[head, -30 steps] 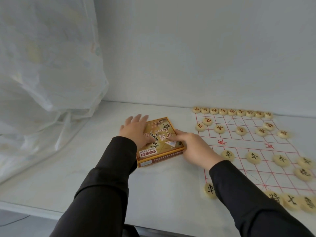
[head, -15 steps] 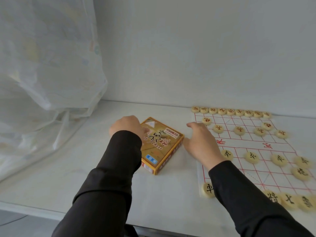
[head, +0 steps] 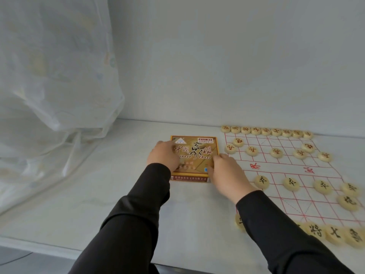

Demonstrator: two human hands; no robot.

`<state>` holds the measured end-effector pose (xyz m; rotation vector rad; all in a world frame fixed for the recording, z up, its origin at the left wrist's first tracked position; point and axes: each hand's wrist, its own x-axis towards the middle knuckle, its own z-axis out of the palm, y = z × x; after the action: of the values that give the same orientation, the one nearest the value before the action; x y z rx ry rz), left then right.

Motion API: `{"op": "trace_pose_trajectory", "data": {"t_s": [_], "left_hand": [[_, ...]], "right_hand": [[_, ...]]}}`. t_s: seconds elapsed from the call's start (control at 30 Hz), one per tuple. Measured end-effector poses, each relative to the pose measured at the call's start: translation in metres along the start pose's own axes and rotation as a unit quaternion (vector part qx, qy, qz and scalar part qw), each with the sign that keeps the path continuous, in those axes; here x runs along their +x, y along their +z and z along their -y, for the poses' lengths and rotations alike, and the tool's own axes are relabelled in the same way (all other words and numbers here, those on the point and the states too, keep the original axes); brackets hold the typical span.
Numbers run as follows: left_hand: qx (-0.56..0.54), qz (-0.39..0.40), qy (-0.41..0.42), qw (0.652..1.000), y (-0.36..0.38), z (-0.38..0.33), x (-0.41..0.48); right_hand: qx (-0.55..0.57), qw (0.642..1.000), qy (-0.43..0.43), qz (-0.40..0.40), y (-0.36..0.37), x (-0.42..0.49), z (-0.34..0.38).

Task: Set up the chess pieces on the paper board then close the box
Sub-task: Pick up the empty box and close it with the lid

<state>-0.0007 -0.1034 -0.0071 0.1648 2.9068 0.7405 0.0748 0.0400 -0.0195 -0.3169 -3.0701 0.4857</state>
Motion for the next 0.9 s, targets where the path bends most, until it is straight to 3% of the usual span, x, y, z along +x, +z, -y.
{"op": "trace_pose_trajectory", "data": {"t_s": [0.1, 0.23, 0.5, 0.63, 0.73, 0.8, 0.9], "left_hand": [[-0.059, 0.011, 0.02, 0.998, 0.001, 0.001, 0.003], [-0.05, 0.004, 0.023, 0.998, 0.002, 0.001, 0.006], [0.029, -0.01, 0.054, 0.998, 0.012, 0.003, 0.01], [0.066, -0.029, 0.142, 0.987, 0.016, -0.002, 0.003], [0.152, 0.02, 0.242, 0.958, 0.022, -0.017, -0.009], [0.197, 0.048, 0.265, 0.943, 0.028, -0.022, -0.014], [0.234, 0.064, 0.271, 0.931, 0.036, -0.025, -0.017]], "right_hand": [[-0.11, 0.992, -0.044, -0.037, 0.004, 0.006, -0.004], [-0.124, 0.989, -0.076, -0.042, 0.005, 0.009, 0.0], [-0.008, 0.994, -0.108, -0.035, -0.017, 0.005, -0.016], [0.107, 0.99, -0.026, -0.086, -0.053, 0.003, -0.041], [0.105, 0.994, 0.0, 0.008, -0.057, -0.003, -0.056], [0.071, 0.995, 0.012, 0.073, -0.055, -0.007, -0.059], [0.028, 0.994, 0.018, 0.103, -0.053, -0.009, -0.059]]}}
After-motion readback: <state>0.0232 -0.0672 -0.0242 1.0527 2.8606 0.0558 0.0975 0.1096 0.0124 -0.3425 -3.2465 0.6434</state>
